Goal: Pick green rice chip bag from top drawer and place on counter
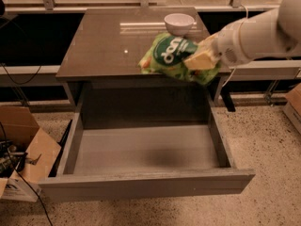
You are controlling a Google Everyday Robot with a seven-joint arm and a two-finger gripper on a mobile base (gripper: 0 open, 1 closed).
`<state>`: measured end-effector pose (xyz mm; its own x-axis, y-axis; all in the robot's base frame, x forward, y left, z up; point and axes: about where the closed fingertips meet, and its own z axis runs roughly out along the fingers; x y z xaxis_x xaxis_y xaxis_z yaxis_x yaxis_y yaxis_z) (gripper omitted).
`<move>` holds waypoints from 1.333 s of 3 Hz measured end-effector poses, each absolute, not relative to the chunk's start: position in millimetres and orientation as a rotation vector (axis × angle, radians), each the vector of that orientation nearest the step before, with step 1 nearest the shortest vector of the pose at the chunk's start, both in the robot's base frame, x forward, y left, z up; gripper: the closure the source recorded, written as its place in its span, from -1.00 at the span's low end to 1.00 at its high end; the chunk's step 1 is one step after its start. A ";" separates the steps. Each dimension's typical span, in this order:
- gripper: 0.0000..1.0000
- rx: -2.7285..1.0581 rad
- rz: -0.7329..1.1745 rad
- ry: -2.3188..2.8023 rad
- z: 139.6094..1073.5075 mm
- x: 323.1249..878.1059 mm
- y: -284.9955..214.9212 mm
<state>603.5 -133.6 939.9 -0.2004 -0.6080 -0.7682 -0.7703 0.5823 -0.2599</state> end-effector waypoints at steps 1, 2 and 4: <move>1.00 -1.080 0.185 1.850 979.7 613.8 -141.3; 1.00 -1.047 0.206 1.834 974.3 617.0 -135.2; 1.00 -1.047 0.235 1.721 957.5 705.2 -73.0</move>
Offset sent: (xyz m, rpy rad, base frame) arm 0.0230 -0.0011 0.0305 0.1046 -0.1113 -0.0609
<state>705.2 -73.0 957.5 -0.0572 -0.5278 -0.8475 -0.7354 0.5964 -0.3218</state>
